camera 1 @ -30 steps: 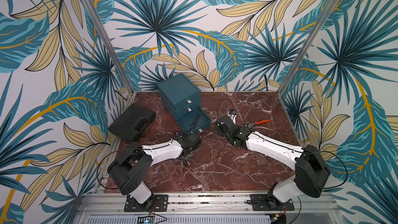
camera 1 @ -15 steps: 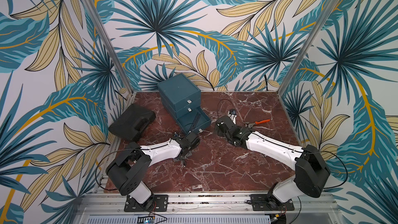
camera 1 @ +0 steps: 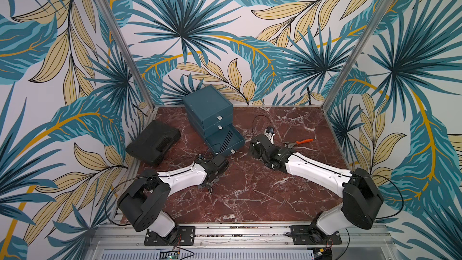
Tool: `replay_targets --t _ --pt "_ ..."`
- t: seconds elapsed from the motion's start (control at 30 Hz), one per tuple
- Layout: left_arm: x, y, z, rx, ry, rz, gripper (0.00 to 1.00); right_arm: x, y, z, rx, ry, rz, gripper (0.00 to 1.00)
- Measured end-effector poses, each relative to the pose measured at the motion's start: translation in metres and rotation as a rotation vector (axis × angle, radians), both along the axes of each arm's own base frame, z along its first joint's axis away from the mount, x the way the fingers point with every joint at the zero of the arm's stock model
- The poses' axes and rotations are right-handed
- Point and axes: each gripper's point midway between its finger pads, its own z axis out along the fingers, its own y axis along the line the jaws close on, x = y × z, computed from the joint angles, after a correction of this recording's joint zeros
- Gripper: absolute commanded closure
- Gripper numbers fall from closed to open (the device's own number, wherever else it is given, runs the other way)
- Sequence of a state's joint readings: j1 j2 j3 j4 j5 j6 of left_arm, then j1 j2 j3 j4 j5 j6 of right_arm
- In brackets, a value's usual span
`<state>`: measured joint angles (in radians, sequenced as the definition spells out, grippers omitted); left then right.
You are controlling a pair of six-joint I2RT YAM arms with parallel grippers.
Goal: Please place the pencils in the drawer according to their color
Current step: Pick up the pencil from the center of the board, then place the pencil in the drawer.
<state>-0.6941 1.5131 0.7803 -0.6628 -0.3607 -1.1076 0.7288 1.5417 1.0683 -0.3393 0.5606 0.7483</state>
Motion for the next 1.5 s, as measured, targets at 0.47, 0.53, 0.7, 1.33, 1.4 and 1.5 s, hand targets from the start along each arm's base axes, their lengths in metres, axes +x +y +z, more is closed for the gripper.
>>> replay_targets --t 0.47,0.53,0.7,1.33,1.4,1.5 --pt "0.01 0.028 0.066 0.044 -0.199 -0.02 1.0 0.0 0.0 0.0 0.003 0.0 -0.002 0.0" --pt "0.012 0.03 0.078 0.043 -0.238 -0.035 1.0 0.0 0.0 0.0 0.003 0.0 -0.003 0.01" --pt "0.014 0.034 0.104 0.05 -0.317 -0.092 1.0 0.0 0.0 0.0 0.004 0.0 -0.003 0.01" --pt "0.045 -0.01 0.189 0.026 -0.62 -0.478 1.0 0.001 0.002 -0.006 0.003 0.015 -0.003 0.0" --pt "0.05 -0.018 0.195 0.028 -0.642 -0.524 1.0 0.001 0.002 -0.006 0.003 0.016 -0.003 0.01" --pt "0.06 -0.031 0.205 0.037 -0.669 -0.583 1.0 0.001 0.003 -0.006 0.007 0.015 -0.005 0.0"
